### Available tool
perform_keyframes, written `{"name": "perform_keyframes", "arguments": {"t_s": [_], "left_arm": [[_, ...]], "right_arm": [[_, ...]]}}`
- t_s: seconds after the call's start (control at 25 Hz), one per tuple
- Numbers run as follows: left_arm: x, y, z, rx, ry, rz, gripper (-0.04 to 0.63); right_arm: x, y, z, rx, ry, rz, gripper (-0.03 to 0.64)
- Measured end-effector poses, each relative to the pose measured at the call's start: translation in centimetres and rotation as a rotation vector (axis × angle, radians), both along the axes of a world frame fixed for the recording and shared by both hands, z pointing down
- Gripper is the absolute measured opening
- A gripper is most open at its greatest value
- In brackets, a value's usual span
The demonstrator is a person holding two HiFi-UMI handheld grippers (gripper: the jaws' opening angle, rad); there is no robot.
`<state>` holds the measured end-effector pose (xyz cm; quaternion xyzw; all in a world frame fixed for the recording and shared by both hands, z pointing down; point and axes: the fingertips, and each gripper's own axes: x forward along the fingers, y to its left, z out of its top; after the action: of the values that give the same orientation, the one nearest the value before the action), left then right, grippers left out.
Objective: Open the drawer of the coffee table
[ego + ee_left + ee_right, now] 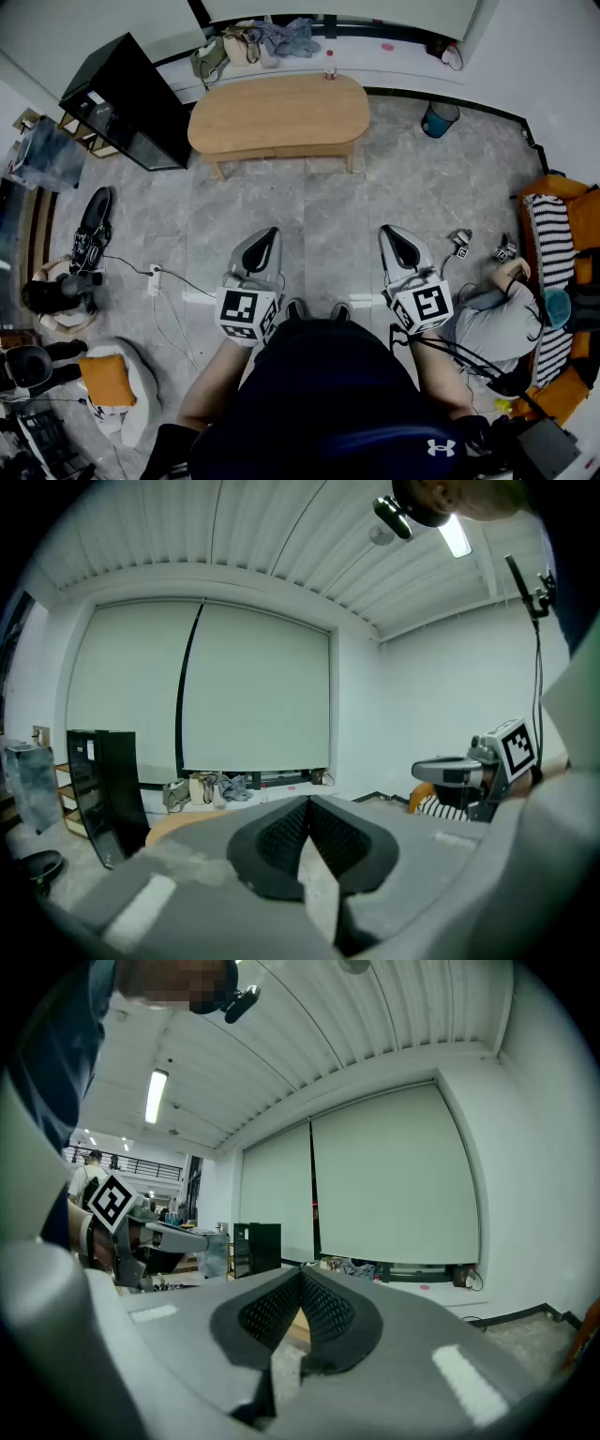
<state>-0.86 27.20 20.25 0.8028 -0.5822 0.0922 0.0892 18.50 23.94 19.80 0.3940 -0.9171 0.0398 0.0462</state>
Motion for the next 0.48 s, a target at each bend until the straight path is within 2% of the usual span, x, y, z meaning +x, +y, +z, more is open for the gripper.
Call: {"name": "perform_keyframes", "arguments": {"t_s": [0.48], "left_arm": [[0.17, -0.29, 0.36, -0.012, -0.012, 0.006, 0.002]], "right_arm": [[0.71, -0.43, 0.16, -0.015, -0.027, 0.012, 0.002]]}}
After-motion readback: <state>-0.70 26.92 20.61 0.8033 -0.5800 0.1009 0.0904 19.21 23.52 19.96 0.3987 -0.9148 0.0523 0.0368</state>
